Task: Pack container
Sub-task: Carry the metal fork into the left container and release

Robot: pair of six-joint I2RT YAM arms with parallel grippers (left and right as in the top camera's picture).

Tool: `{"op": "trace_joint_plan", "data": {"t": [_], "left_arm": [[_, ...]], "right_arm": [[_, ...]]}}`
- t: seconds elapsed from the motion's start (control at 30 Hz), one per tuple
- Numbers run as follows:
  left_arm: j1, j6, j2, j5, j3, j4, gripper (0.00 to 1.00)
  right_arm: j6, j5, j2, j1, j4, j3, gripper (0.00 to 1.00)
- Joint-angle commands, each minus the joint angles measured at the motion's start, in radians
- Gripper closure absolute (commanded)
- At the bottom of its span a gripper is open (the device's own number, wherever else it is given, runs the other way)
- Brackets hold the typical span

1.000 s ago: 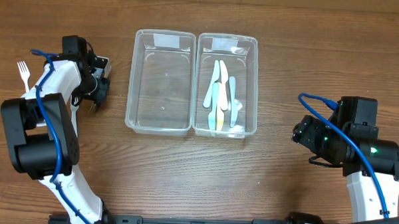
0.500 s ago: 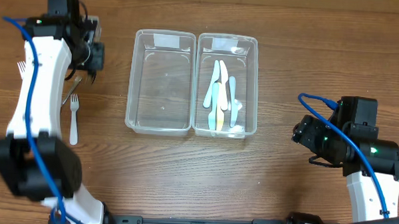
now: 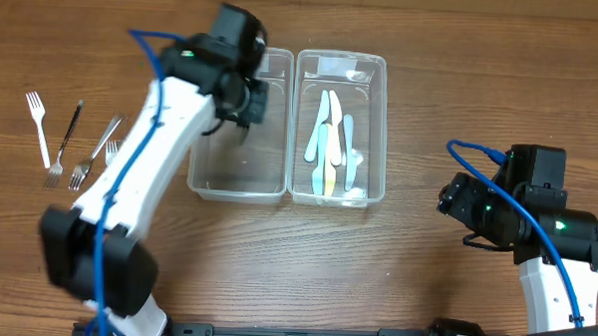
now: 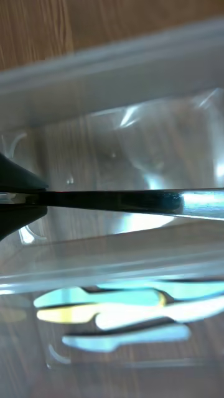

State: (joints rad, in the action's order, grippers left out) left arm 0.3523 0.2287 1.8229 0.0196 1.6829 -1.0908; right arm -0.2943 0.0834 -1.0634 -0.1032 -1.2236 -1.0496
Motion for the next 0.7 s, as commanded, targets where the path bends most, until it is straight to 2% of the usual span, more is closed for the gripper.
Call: {"op": "trace_joint_plan", "data": {"t": [0.0, 0.13, 0.23, 0.3, 0.33, 0.43, 0.47, 0.67], "left_arm": [[0.002, 0.026, 0.119, 0.0, -0.029, 0.006, 0.96], [0.002, 0.002, 0.192, 0.0, -0.029, 0.01, 0.96], [0.002, -0.014, 0.212, 0.0, -0.029, 0.01, 0.9], [0.002, -0.033, 0.209, 0.0, -0.028, 0.015, 0.67], [0.002, -0.039, 0.206, -0.001, -0.026, 0.015, 0.61], [0.0, -0.062, 0.198, -0.001, 0.001, 0.003, 0.59], [-0.002, -0.076, 0.187, -0.006, 0.031, -0.018, 0.53], [-0.041, -0.067, 0.056, -0.14, 0.163, -0.168, 0.45]], "right_arm": [[0.003, 0.01, 0.004, 0.004, 0.0, 0.001, 0.23], [0.003, 0.01, 0.004, 0.004, 0.0, 0.001, 0.23], [0.003, 0.01, 0.004, 0.004, 0.0, 0.001, 0.23], [0.003, 0.01, 0.004, 0.004, 0.0, 0.001, 0.23], [0.003, 0.01, 0.004, 0.004, 0.0, 0.001, 0.23], [0.003, 0.009, 0.004, 0.004, 0.0, 0.001, 0.23], [0.003, 0.009, 0.004, 0.004, -0.001, 0.001, 0.23], [0.003, 0.009, 0.004, 0.004, -0.001, 0.001, 0.23]]}}
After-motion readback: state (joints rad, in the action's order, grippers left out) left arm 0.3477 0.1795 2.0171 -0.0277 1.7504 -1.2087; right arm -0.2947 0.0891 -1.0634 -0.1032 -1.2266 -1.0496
